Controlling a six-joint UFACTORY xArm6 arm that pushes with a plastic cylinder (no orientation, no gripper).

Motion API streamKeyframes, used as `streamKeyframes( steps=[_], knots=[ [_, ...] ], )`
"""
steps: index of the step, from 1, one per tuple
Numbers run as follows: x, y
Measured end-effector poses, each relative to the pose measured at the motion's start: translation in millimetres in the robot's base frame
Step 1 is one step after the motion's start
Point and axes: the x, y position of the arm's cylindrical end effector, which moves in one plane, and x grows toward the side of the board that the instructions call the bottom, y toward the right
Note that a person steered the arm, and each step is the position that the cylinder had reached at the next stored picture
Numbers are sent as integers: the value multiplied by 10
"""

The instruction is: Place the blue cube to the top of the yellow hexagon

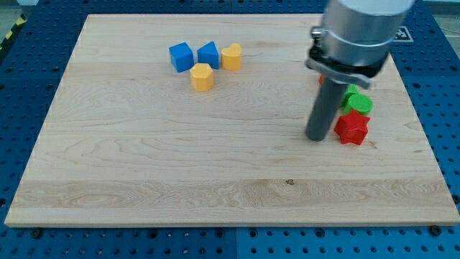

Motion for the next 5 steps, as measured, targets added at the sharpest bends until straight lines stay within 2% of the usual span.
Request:
streamKeyframes(
  steps=[1,2,3,4,5],
  knots=[
    [-90,-695],
    [-315,-1682],
    [-768,-2572],
    [-1415,-3068],
    [-2035,-3210]
  ],
)
